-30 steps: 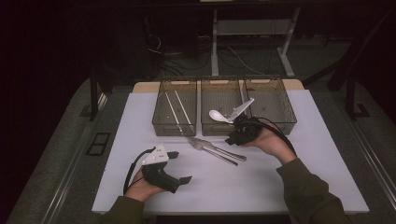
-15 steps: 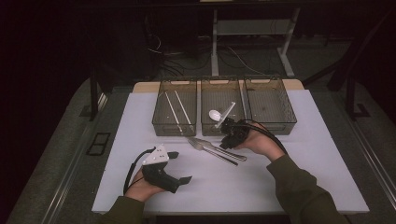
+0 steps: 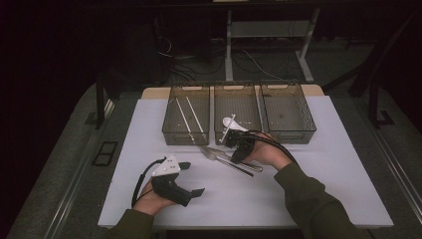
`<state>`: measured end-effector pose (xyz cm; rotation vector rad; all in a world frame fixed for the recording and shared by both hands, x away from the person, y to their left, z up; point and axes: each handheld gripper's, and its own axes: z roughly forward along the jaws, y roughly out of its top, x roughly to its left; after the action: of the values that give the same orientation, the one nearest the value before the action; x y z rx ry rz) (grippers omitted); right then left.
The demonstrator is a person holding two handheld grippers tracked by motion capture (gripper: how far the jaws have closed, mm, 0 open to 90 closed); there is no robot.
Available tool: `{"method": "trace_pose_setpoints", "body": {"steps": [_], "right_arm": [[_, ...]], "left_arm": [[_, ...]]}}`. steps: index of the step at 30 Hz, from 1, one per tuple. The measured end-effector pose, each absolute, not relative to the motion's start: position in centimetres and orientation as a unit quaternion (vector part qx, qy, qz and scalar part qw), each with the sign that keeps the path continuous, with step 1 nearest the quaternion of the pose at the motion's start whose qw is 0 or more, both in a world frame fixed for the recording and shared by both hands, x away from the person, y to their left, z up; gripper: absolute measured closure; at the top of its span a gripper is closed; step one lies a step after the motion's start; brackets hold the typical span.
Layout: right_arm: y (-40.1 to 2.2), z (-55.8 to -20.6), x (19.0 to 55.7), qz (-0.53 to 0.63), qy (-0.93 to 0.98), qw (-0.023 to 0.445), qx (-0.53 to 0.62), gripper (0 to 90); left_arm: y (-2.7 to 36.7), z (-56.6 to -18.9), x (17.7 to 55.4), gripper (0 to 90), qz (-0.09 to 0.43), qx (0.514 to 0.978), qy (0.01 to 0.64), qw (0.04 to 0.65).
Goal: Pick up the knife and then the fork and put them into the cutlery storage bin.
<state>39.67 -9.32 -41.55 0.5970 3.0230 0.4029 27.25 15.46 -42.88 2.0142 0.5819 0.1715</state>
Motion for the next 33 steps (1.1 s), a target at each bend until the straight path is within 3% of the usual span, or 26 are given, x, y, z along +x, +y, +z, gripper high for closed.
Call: {"method": "trace_pose_setpoints", "body": {"steps": [20, 33], "right_arm": [[-7.1, -41.8, 40.1, 0.051, 0.980, 0.028, 0.192, 77.3], [-7.7, -41.7, 40.1, 0.064, 0.973, 0.018, 0.221, 80.0]], "left_arm": [[15.4, -42.9, 27.3, 0.0, 0.069, 0.832, 0.239, 0.495], [15.5, -42.8, 27.3, 0.0, 0.070, 0.832, 0.239, 0.496]]}}
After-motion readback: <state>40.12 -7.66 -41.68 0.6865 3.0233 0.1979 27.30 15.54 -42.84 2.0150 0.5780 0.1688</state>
